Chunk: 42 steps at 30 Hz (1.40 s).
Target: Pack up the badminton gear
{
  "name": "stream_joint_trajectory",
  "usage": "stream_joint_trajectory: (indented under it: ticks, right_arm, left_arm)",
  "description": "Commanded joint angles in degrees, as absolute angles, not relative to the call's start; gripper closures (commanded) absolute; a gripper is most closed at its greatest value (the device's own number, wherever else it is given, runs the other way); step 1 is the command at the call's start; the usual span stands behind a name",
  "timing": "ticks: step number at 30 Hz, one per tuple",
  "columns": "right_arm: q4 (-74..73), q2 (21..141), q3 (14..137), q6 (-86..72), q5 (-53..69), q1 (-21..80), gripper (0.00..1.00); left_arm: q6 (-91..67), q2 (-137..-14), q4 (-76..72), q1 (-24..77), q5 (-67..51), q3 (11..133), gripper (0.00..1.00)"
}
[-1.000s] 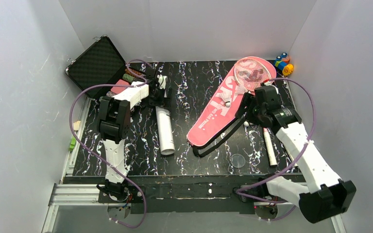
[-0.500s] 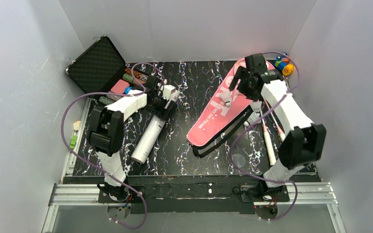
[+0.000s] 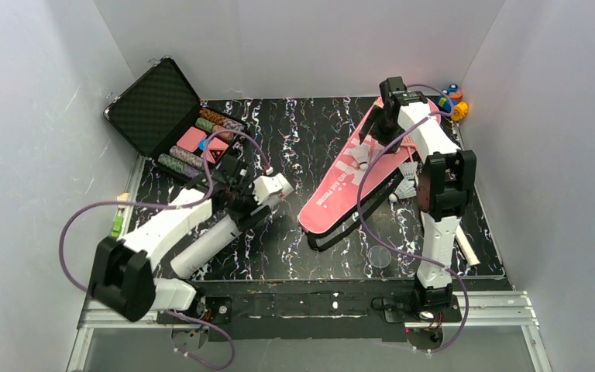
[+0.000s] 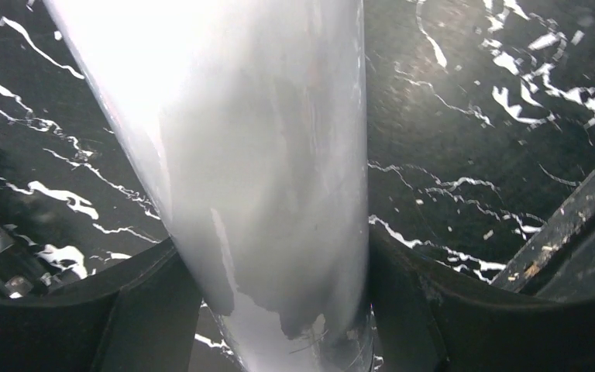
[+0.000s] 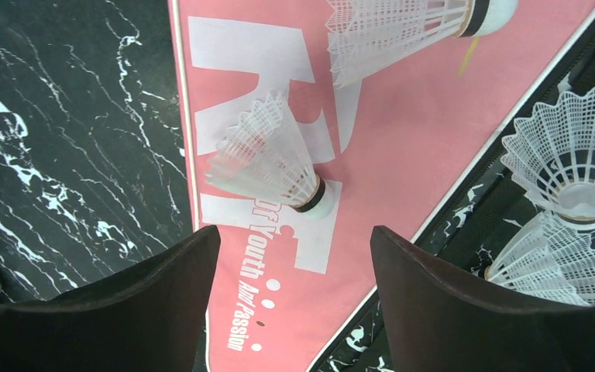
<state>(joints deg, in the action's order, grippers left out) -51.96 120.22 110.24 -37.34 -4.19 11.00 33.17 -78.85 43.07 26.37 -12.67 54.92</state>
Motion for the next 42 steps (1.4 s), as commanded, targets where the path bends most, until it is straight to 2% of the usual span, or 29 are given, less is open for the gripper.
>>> stream_joint_trajectory:
  ticks: [1,9,19,24,30,37,42]
  right_arm:
    - [-54.1,122.7,115.32,-37.8,-1.93,9.82,0.22]
    - [-55.02,127.87,117.28,-36.73,-0.64,9.23,0.31]
    - [-53.18,125.96,112.77,-36.67,-0.44,9.05,0.47]
    - [-52.79,124.33,114.66,-36.95,-0.86,8.97,0.38]
    - [-56.09,128.01,124.56,-37.35,-0.51,8.79,0.29]
    - [-54.15,130.02,127.02,-38.85,2.8,8.64,0.25]
    - [-59.69,136.12,132.33,-38.33,3.73,8.66,0.26]
  left_arm:
    - [39.15,-68.04,41.6,28.72,-12.82,51.07,0.52]
    - [39.65,-59.13,42.73,35.81,-5.35,45.97,0.54]
    - [49.07,-51.88,43.3,40.69,-0.89,44.16,0.55]
    - [49.93,-52.8,43.05,42.8,1.34,44.21,0.54]
    - [50.06,-53.86,42.4,44.28,2.26,43.87,0.54]
    - [50.78,-53.35,42.42,44.65,3.43,42.74,0.53]
    - [51.03,-53.15,42.29,44.65,3.54,42.77,0.53]
